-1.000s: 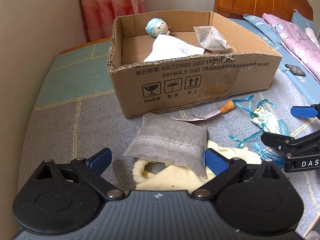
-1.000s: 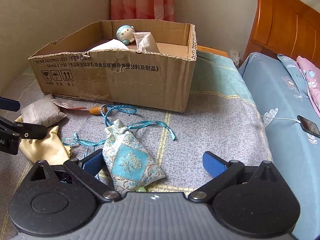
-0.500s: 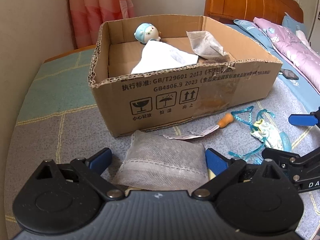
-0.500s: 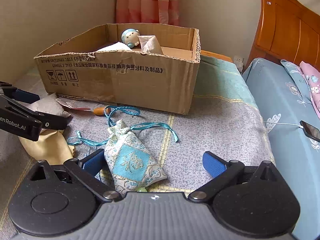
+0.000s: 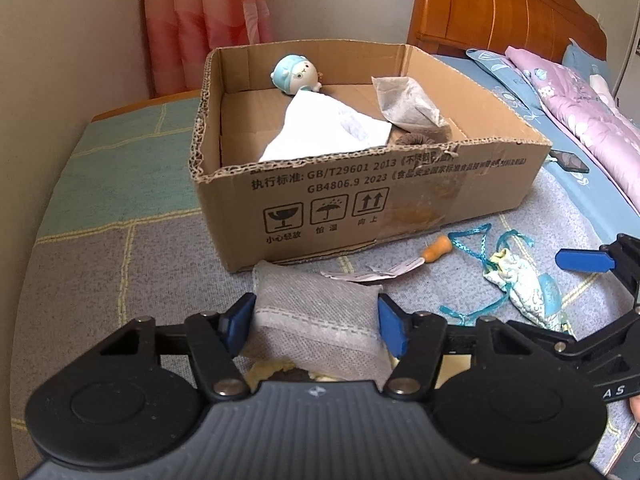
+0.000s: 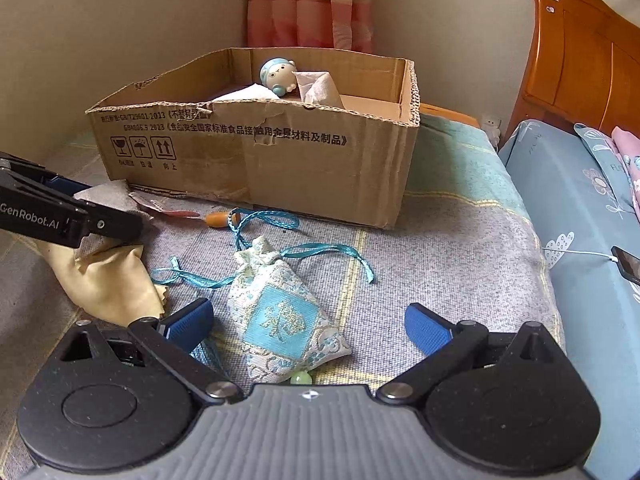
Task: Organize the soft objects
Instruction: 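Close the left gripper on the grey sachet while the right gripper grasps the blue pouch, then carry both items into the box, opening the right gripper then the left gripper, then withdraw both open grippers from the box toward the remaining items on the bed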
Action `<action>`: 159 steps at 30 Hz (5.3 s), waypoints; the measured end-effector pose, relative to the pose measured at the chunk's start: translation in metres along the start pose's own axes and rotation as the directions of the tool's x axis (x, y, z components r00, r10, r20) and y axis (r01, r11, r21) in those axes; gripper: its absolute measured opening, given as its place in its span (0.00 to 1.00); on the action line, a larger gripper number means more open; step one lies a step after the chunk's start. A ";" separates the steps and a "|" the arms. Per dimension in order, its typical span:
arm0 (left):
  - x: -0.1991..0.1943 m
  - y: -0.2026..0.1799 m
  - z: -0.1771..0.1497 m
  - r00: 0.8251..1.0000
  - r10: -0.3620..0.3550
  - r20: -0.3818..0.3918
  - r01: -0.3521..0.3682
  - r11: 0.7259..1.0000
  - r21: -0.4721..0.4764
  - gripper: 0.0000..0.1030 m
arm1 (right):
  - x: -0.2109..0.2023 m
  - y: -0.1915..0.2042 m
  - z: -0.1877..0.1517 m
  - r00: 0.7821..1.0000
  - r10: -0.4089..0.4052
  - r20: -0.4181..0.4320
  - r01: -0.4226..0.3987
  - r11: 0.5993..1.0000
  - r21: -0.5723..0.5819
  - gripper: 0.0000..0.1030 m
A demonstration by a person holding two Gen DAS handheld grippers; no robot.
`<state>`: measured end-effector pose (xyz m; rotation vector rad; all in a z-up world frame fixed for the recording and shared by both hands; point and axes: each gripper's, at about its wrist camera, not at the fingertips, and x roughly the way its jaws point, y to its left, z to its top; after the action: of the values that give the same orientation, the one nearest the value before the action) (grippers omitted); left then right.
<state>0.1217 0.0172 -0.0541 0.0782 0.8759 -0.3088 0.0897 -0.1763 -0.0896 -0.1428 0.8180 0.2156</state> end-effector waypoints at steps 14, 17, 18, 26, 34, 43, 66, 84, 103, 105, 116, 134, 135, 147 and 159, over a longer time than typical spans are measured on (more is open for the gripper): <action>0.002 0.001 -0.002 1.000 -0.005 -0.001 0.005 1.000 0.000 0.62 | -0.003 0.014 0.004 0.995 0.096 0.029 -0.093 0.991 -0.093 0.76; 0.001 0.002 -0.001 1.000 -0.009 -0.001 0.009 1.000 -0.008 0.60 | -0.005 0.013 0.006 0.996 0.083 0.033 -0.080 0.993 -0.085 0.63; -0.001 0.001 -0.001 1.000 -0.008 0.000 0.008 1.000 -0.003 0.59 | -0.006 0.013 0.006 0.997 0.074 0.034 -0.071 0.994 -0.083 0.57; -0.020 -0.006 -0.001 1.000 -0.006 0.006 0.006 0.998 0.062 0.55 | -0.014 0.012 0.006 0.999 0.042 0.029 -0.040 0.996 -0.085 0.37; -0.061 0.001 0.004 0.999 -0.016 0.041 0.013 0.998 0.062 0.54 | -0.037 0.009 0.008 0.997 0.057 0.050 -0.052 0.994 -0.094 0.35; -0.092 -0.009 0.007 0.995 0.000 0.097 -0.009 0.996 0.089 0.54 | -0.071 0.004 0.017 0.994 0.079 0.080 -0.069 0.990 -0.125 0.35; -0.107 -0.011 0.033 0.977 -0.071 0.202 0.038 0.986 0.164 0.55 | -0.095 -0.008 0.132 0.970 0.015 0.241 0.034 0.980 -0.196 0.35; -0.069 -0.005 0.064 0.983 -0.068 0.172 0.045 0.990 0.135 0.54 | 0.019 -0.037 0.217 0.976 -0.040 0.215 0.061 0.994 -0.092 0.93; -0.025 0.000 0.126 0.992 -0.006 0.123 -0.014 0.986 0.166 0.55 | -0.007 -0.032 0.162 0.996 -0.070 0.047 0.069 0.997 0.018 1.00; -0.017 0.001 0.137 0.993 0.006 0.115 -0.025 0.986 0.164 0.55 | -0.008 -0.031 0.160 0.996 -0.077 0.040 0.077 0.997 0.013 1.00; -0.001 0.013 0.163 0.981 0.071 0.183 -0.082 0.995 0.055 0.99 | -0.018 -0.029 0.153 0.996 -0.078 0.040 0.077 0.997 0.011 1.00; -0.075 0.001 0.092 0.970 0.078 0.229 -0.098 0.992 0.080 0.99 | -0.036 -0.020 0.105 0.995 -0.094 0.035 0.091 0.993 0.081 1.00; -0.077 0.000 0.088 0.970 0.076 0.230 -0.096 0.992 0.078 0.99 | -0.036 -0.020 0.102 0.995 -0.093 0.033 0.089 0.992 0.090 1.00; -0.083 0.004 0.037 0.973 0.109 0.201 -0.113 0.994 0.011 0.99 | -0.042 -0.019 0.073 0.998 -0.043 0.037 0.037 0.989 0.145 1.00; -0.073 0.025 -0.012 0.964 0.231 0.130 -0.222 0.972 -0.076 0.99 | -0.022 0.024 0.043 0.997 0.077 -0.027 -0.076 0.997 0.021 1.00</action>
<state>0.0763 0.0609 -0.0076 0.0982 0.7300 -0.0716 0.0997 -0.1470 -0.0448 -0.0957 0.8536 0.2782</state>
